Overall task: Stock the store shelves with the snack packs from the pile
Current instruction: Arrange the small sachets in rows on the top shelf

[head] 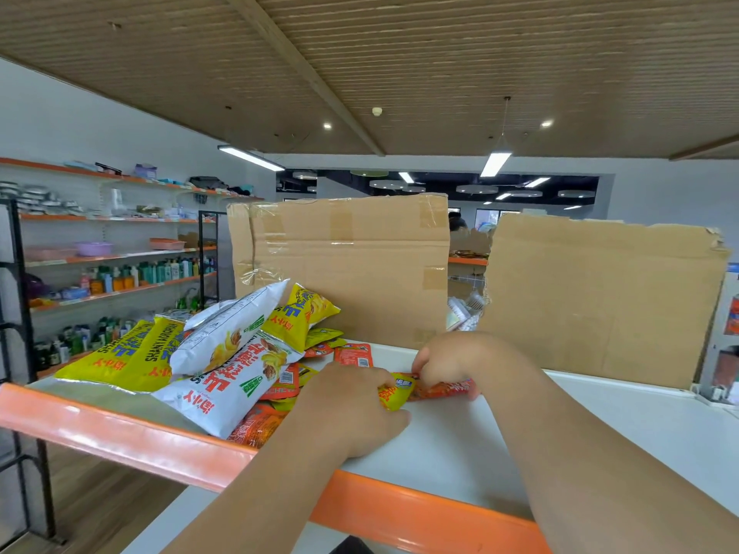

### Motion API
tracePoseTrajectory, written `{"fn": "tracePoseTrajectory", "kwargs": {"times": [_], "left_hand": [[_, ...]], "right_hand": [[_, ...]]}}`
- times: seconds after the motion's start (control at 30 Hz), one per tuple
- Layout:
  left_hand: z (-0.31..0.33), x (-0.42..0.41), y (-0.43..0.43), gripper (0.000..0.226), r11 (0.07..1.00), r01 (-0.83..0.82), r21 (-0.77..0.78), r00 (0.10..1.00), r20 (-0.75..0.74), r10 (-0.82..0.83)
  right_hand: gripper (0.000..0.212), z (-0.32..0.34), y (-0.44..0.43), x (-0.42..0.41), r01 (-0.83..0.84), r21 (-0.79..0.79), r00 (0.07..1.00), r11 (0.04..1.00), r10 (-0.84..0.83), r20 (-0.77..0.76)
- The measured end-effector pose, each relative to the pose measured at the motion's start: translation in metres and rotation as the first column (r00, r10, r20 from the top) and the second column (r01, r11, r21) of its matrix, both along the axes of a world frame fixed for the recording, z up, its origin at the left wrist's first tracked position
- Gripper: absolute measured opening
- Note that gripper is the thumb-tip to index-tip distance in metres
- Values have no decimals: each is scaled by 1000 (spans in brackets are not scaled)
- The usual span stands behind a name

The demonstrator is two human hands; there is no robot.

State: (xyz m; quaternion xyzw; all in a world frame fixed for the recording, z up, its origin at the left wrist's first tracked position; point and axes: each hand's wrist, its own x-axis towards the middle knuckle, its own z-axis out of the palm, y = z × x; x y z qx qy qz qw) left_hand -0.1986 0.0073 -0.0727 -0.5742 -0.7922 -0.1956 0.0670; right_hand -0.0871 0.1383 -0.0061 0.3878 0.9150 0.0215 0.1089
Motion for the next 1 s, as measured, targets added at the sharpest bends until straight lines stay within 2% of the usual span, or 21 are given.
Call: {"fn": "tracePoseTrajectory", "kwargs": {"times": [0.07, 0.17, 0.27, 0.37, 0.5, 0.7, 0.8, 1.0], "left_hand": [[-1, -1, 2, 55, 1000, -5, -4, 1000, -3, 5], [-2, -2, 4, 51, 1000, -8, 30, 1000, -11, 9], [-3, -2, 4, 48, 999, -10, 48, 1000, -27, 11], [-2, -1, 5, 47, 998, -15, 62, 1000, -19, 16], [-1, -1, 4, 47, 997, -4, 83, 1000, 5, 4], [2, -2, 5, 45, 984, 34, 176, 999, 30, -40], [5, -1, 4, 49, 958, 83, 273, 992, 65, -104], [21, 21, 7, 54, 915, 199, 350, 980, -66, -188]], "right_hand": [[33, -3, 5, -3, 13, -71, 997, 997, -18, -69], [10, -8, 14, -4, 14, -57, 980, 998, -26, -197], [10, -10, 19, -4, -15, -74, 972, 997, -3, -234], [33, -9, 19, -1, 23, -36, 977, 999, -30, -210], [50, -2, 19, 5, 95, -4, 990, 996, -95, -104], [46, -1, 23, 5, 120, 4, 988, 993, -119, -95], [34, 8, 20, 12, 132, -23, 971, 991, -134, -198], [34, 38, 13, 64, 123, 3, 868, 992, -106, -485]]}}
